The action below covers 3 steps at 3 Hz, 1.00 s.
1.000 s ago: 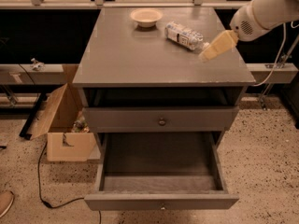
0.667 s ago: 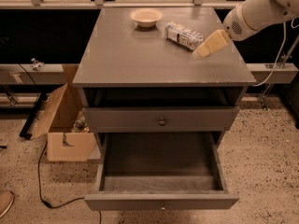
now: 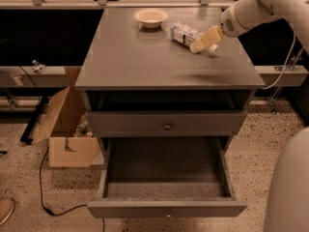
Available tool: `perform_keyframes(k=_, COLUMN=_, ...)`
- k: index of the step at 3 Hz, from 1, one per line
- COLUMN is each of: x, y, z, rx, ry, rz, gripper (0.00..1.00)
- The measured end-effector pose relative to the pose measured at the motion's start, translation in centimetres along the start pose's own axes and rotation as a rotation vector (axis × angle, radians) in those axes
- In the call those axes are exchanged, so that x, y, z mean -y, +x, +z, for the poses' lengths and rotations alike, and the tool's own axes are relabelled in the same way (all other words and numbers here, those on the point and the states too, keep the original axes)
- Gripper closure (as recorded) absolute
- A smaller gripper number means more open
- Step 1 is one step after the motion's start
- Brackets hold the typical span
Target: Place blue plastic bottle into middle drawer
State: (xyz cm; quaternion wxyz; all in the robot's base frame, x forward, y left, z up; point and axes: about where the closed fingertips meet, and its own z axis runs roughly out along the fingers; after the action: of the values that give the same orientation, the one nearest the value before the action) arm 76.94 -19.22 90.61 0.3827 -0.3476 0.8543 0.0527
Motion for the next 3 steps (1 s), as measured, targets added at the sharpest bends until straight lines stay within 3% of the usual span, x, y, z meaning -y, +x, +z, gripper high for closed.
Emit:
perform_keyframes(k=2, x=0.8, y=-2.7, z=4.3, rx=0.008, ry=0.011, rz=0.030, gripper=0.00)
perform_keyframes(k=3, x=0.3, y=-3.1, z=6.5, rx=-0.009, ry=-0.007, rz=0.038, gripper=0.00)
